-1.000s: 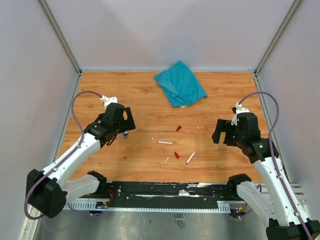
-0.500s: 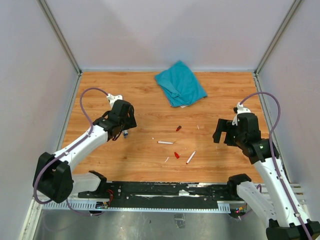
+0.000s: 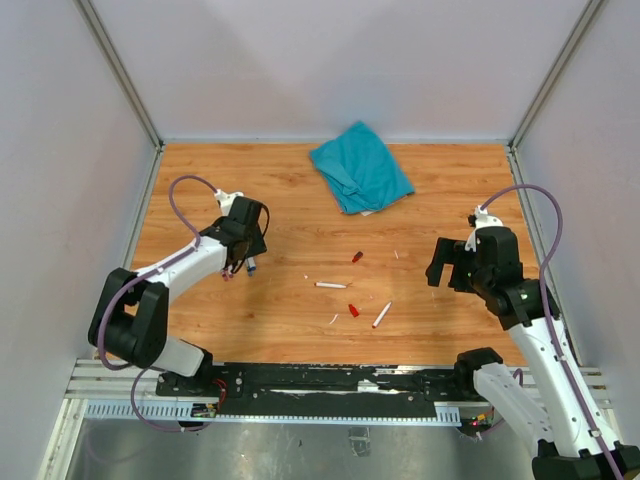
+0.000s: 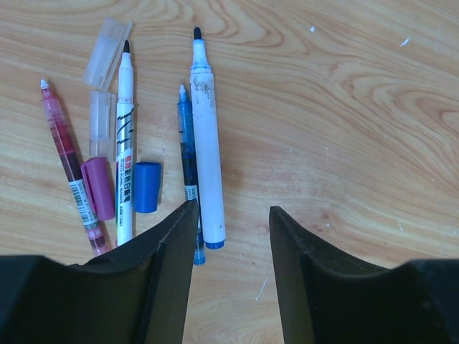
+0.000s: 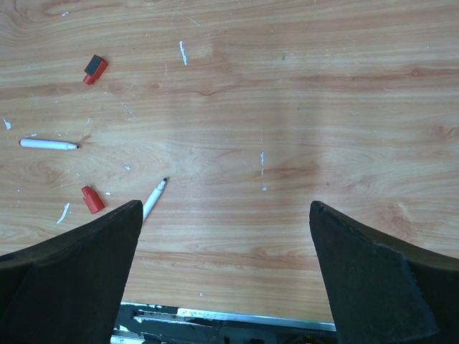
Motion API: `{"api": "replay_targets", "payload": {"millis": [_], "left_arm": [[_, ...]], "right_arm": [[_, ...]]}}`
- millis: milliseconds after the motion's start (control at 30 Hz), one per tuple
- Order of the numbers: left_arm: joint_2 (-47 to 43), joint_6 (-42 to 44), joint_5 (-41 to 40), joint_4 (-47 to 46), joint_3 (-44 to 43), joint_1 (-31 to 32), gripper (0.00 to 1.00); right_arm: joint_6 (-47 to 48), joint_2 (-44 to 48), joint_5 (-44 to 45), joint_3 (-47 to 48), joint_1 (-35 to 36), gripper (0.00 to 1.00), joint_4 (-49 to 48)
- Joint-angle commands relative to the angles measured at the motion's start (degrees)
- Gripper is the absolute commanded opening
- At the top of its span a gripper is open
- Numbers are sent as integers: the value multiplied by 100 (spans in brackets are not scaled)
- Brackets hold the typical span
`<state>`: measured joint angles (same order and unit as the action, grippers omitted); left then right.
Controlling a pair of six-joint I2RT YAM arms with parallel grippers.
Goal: Insert the pens into the pen caps
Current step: Pick up the pen from the center of the board.
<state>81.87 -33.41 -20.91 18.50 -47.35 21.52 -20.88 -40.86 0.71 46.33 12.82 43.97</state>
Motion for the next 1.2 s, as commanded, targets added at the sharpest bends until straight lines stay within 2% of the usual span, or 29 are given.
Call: {"api": "replay_targets", "payload": {"millis": [0, 500, 1167], "left_arm": [[223, -41, -98, -373, -219, -95, 48], [894, -60, -156, -413, -419, -152, 43], [1070, -96, -315, -408, -398, -151, 42]], "right_arm": [[0, 69, 105, -77, -95, 99, -30], [-29, 53, 17, -123, -93, 99, -81], [-22, -81, -97, -158, -92, 98, -144]]}}
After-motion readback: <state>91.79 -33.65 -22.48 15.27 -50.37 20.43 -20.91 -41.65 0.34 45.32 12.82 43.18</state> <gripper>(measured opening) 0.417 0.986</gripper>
